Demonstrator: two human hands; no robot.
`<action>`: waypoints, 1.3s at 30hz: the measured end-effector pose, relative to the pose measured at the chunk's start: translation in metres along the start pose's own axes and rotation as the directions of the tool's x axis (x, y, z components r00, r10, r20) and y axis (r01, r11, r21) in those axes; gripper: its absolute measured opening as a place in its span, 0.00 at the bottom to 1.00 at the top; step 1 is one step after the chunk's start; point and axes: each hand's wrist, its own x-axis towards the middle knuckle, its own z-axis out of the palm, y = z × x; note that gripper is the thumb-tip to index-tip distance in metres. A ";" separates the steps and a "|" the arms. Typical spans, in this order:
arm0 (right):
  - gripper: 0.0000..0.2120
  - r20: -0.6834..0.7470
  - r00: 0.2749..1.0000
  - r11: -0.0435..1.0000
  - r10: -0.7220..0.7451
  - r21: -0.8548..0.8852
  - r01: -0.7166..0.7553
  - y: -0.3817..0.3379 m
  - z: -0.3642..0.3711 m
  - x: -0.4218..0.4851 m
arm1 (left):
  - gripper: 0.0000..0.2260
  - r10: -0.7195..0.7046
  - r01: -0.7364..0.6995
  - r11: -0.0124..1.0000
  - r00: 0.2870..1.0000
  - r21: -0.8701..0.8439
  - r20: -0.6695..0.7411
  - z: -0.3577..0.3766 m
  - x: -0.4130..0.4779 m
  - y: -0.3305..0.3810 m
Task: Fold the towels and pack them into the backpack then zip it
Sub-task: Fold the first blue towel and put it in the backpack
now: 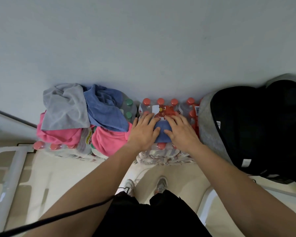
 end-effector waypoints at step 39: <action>0.30 -0.081 0.679 0.617 0.730 0.505 -0.604 0.204 -0.097 -0.082 | 0.20 -0.010 0.030 0.994 0.983 -0.106 0.183 0.011 0.124 0.268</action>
